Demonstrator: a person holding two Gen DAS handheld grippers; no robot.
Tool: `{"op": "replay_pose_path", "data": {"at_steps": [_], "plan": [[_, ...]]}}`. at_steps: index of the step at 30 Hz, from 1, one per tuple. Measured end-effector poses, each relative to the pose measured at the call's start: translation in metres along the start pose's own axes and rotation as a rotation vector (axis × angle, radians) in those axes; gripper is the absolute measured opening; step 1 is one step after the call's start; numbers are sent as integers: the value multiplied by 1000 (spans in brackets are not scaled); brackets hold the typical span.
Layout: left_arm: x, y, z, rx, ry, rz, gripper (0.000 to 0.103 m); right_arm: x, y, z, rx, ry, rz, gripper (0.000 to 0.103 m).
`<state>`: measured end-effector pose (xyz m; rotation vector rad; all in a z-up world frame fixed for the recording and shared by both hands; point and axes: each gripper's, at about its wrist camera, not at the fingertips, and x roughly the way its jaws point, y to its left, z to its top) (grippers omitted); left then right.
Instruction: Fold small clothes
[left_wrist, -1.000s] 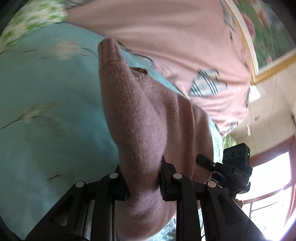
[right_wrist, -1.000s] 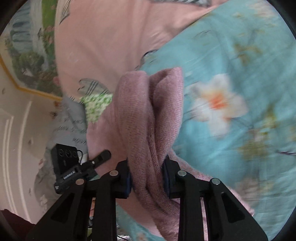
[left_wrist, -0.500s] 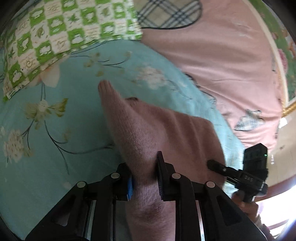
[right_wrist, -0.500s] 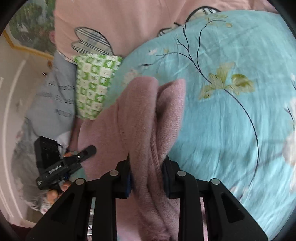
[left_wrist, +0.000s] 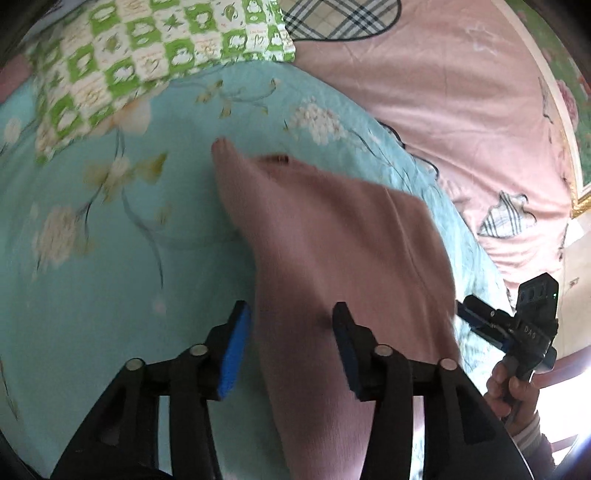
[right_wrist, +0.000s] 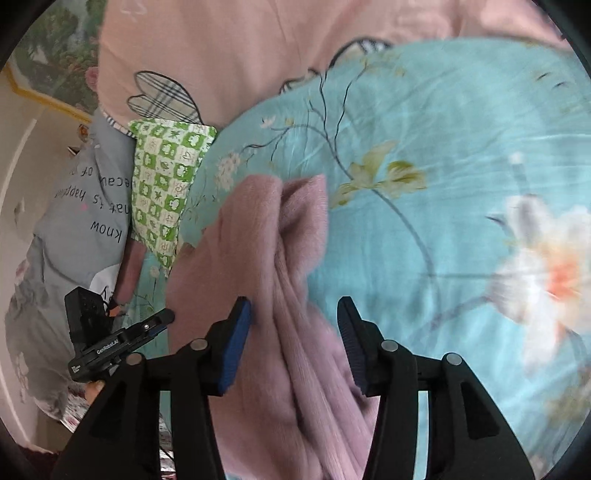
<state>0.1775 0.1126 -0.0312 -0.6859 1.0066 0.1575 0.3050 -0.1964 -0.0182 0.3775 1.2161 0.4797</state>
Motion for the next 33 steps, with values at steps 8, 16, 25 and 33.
{"op": "replay_pose_path", "data": {"at_steps": [8, 16, 25, 33], "plan": [[-6, 2, -76, -72, 123, -66, 66, -42, 0, -60, -73, 13, -58, 50], [8, 0, -110, -103, 173, -61, 69, -29, -6, -96, -70, 54, -80, 30], [26, -15, -119, -32, 173, 30, 70, -32, -8, -96, -151, 43, -256, 6], [9, -26, -124, 22, 151, 72, 69, -31, -25, -94, -43, 40, -238, 25]]}}
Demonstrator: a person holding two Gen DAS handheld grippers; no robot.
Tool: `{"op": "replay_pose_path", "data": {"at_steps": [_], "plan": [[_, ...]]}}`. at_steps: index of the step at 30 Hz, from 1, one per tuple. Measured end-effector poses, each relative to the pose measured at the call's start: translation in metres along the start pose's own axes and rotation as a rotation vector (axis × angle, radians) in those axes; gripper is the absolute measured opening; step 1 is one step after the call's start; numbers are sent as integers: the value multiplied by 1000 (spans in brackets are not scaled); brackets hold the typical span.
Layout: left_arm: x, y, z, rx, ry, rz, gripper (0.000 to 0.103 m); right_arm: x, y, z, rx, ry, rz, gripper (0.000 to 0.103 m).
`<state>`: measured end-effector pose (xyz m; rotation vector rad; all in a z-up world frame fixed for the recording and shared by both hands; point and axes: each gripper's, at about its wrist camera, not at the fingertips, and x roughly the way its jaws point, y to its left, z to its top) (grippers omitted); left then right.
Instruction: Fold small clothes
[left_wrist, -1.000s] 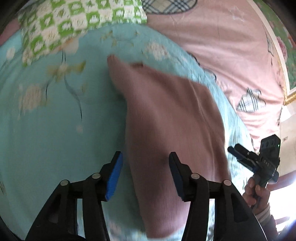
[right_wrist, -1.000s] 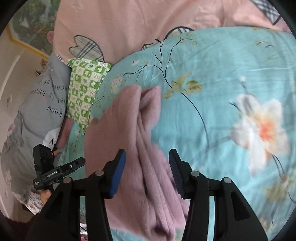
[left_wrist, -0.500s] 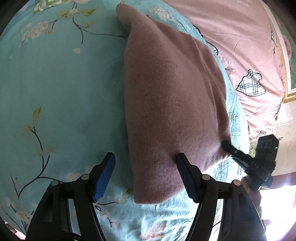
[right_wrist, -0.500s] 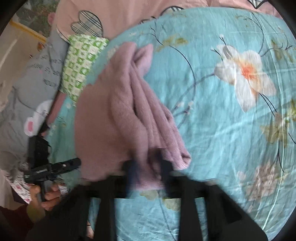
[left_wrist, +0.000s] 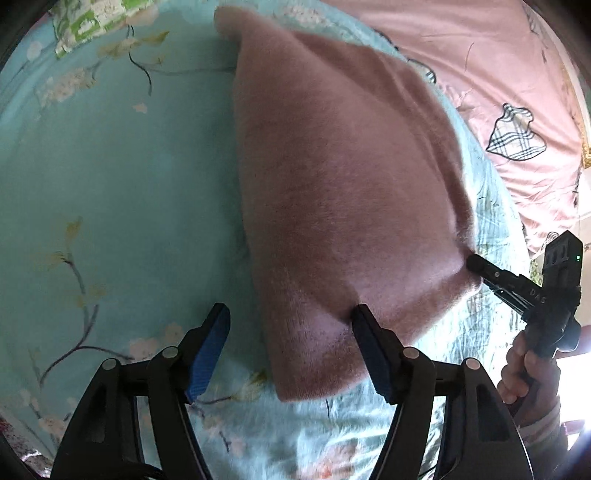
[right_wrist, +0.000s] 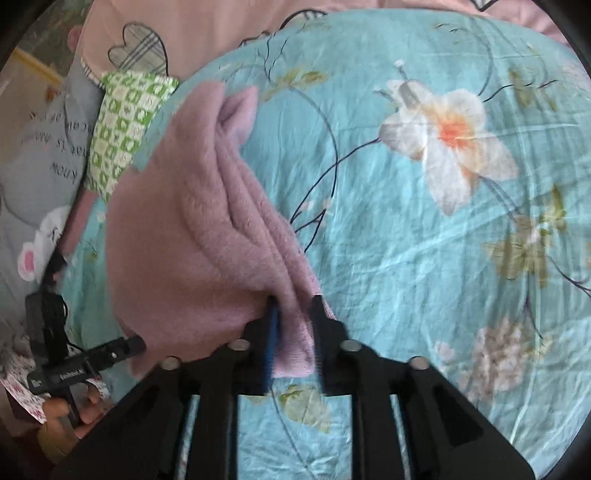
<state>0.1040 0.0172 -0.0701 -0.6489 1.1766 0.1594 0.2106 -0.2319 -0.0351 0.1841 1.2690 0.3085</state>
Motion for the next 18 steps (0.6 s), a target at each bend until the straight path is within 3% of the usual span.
{"op": "replay_pose_path", "data": {"at_steps": [5, 8, 12, 16, 17, 18], "plan": [[-38, -3, 10, 17, -98, -34, 68, -34, 14, 6, -23, -90, 11, 25], [-51, -11, 25, 32, -165, -97, 68, -45, 36, 16, -60, -143, 110, 25], [-44, -25, 49, 46, -204, -156, 66, -24, 67, 27, -124, -122, 195, 25], [-10, -29, 78, 40, -183, -130, 64, 20, 68, 36, -113, -51, 148, 25], [-1, -26, 84, 28, -165, -117, 62, 30, 62, 37, -105, -36, 110, 19], [10, -25, 89, 23, -140, -109, 61, 37, 57, 37, -101, -22, 93, 3]]}}
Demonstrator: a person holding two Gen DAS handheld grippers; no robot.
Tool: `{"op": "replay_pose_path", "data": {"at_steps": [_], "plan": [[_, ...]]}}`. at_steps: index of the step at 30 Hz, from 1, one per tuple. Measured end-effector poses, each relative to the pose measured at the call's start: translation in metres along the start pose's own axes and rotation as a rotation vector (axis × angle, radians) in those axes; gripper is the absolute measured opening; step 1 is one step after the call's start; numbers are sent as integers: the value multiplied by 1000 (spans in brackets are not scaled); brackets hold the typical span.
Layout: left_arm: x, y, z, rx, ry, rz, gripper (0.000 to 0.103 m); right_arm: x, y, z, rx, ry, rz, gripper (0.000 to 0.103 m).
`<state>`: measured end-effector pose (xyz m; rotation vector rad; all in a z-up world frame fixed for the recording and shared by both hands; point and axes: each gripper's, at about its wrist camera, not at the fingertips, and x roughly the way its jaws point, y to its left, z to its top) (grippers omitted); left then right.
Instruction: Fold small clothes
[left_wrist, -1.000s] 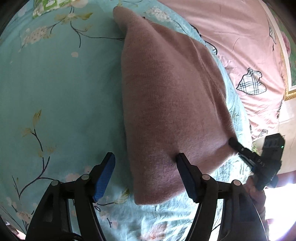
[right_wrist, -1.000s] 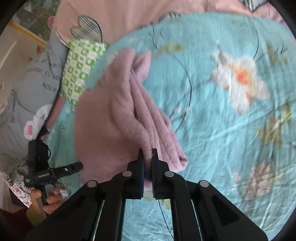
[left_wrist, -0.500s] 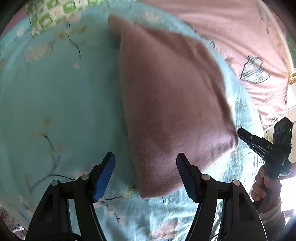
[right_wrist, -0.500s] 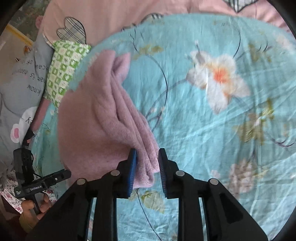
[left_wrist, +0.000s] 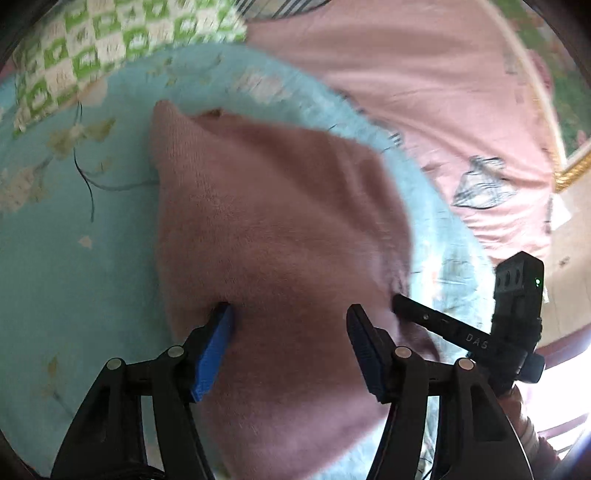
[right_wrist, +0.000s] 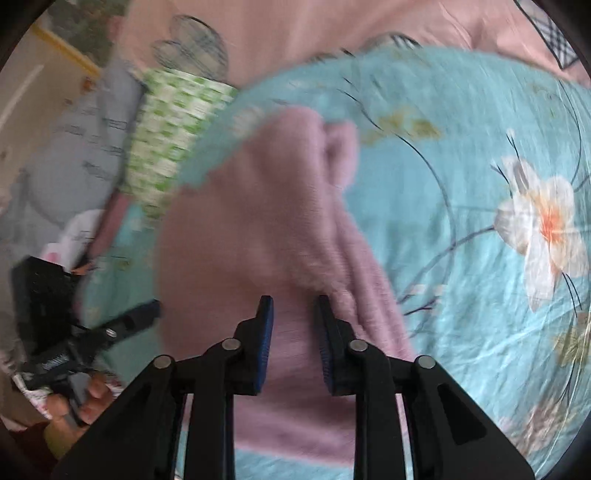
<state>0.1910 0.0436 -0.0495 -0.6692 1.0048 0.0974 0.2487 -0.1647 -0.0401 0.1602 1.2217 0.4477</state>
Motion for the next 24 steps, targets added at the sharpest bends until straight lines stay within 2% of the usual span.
{"op": "replay_pose_path", "data": {"at_steps": [2, 4, 8, 10, 12, 15, 19, 22, 24], "plan": [[13, 2, 4, 27, 10, 17, 57, 14, -17, 3, 25, 31, -27, 0], [18, -4, 7, 67, 17, 45, 57, 18, -30, 5, 61, 26, 16, 0], [13, -11, 2, 102, 14, 79, 57, 14, -21, 5, 0, 25, -22, 0], [-1, -18, -6, 130, 7, 84, 57, 6, -19, 2, 1, 13, -10, 0], [-20, -22, -19, 154, 2, 57, 57, -7, -15, -4, -2, -5, -6, 0], [-43, -24, -47, 147, 26, -42, 57, -30, -3, -18, -39, -37, -7, 0], [-48, -21, -80, 141, 74, -123, 57, -51, 1, -52, -66, -27, 28, 1], [-26, -13, -97, 147, 133, -71, 57, -43, -13, -68, -53, 20, -54, 1], [-7, -5, -101, 140, 159, -27, 51, -32, -29, -71, -9, 41, -99, 0]]}}
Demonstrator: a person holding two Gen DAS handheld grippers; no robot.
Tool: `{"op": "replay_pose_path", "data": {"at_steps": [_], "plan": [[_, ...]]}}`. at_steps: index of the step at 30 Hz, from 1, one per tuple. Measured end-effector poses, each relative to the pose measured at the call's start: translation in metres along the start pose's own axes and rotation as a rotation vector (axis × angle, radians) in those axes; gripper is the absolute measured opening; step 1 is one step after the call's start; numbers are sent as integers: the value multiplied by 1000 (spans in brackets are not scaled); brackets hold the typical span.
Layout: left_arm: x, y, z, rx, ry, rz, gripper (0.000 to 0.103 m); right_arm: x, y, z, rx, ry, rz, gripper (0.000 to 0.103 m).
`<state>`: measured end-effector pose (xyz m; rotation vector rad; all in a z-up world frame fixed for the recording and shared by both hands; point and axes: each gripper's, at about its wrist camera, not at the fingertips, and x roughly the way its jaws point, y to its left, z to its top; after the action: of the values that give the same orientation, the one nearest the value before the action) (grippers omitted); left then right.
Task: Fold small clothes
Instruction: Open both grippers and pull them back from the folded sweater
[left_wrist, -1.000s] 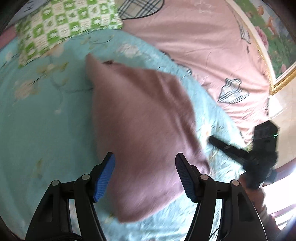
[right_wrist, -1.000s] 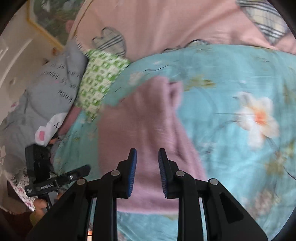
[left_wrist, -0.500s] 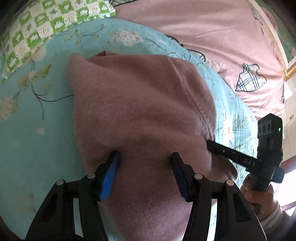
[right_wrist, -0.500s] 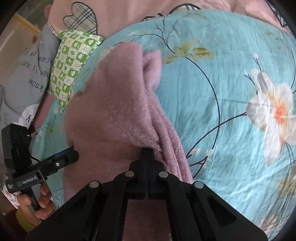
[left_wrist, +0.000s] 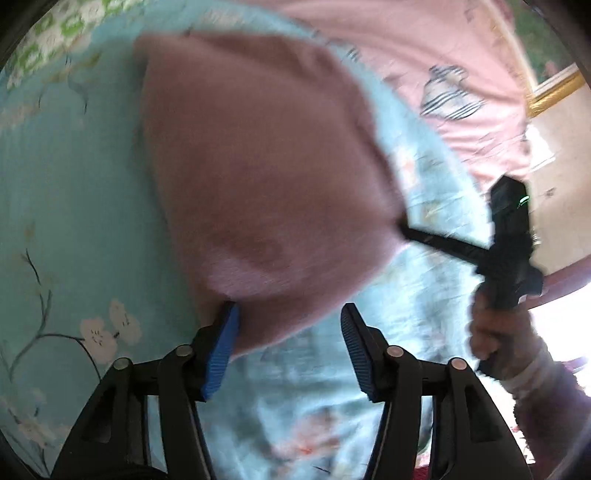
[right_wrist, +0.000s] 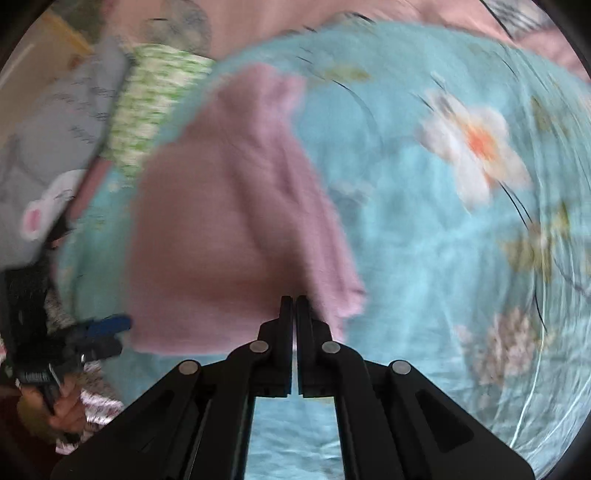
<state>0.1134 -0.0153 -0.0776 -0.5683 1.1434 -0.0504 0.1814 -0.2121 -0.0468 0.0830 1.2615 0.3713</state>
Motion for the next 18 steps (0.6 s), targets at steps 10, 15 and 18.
{"op": "replay_pose_path", "data": {"at_steps": [10, 15, 18], "plan": [[-26, -18, -7, 53, -53, 74, 67, -16, 6, -2, 65, -62, 42, 4], [-55, 3, -19, -16, -89, 84, 76, -36, 18, -27, 93, -96, 24, 11], [-65, 12, -26, -16, -92, 109, 76, -41, 30, -44, 104, -102, 9, 39]]}}
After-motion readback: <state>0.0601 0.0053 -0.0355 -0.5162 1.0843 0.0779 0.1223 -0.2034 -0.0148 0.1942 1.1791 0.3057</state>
